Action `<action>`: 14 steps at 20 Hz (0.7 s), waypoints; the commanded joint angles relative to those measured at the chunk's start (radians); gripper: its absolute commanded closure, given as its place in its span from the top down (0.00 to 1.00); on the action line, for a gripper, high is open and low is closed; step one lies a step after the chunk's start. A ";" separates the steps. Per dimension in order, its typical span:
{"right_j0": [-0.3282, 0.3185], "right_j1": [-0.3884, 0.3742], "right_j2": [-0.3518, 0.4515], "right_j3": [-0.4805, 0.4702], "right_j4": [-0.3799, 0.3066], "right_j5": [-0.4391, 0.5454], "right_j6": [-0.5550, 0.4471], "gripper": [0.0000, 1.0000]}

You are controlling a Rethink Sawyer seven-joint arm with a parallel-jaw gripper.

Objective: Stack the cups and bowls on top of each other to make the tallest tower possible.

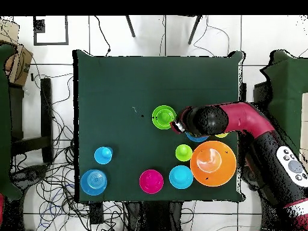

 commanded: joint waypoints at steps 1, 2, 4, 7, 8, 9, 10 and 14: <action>0.022 -0.017 0.019 -0.145 0.032 0.251 -0.407 1.00; 0.021 -0.014 0.019 -0.161 0.034 0.266 -0.420 1.00; 0.017 -0.002 0.019 -0.181 0.027 0.271 -0.440 1.00; 0.007 0.021 0.017 -0.177 -0.008 0.220 -0.455 1.00; 0.004 0.030 0.016 -0.179 -0.018 0.205 -0.461 1.00; 0.000 0.038 0.015 -0.180 -0.026 0.194 -0.472 1.00; 0.002 0.046 0.013 -0.193 -0.029 0.194 -0.483 1.00; 0.021 0.072 0.001 -0.229 -0.049 0.162 -0.499 1.00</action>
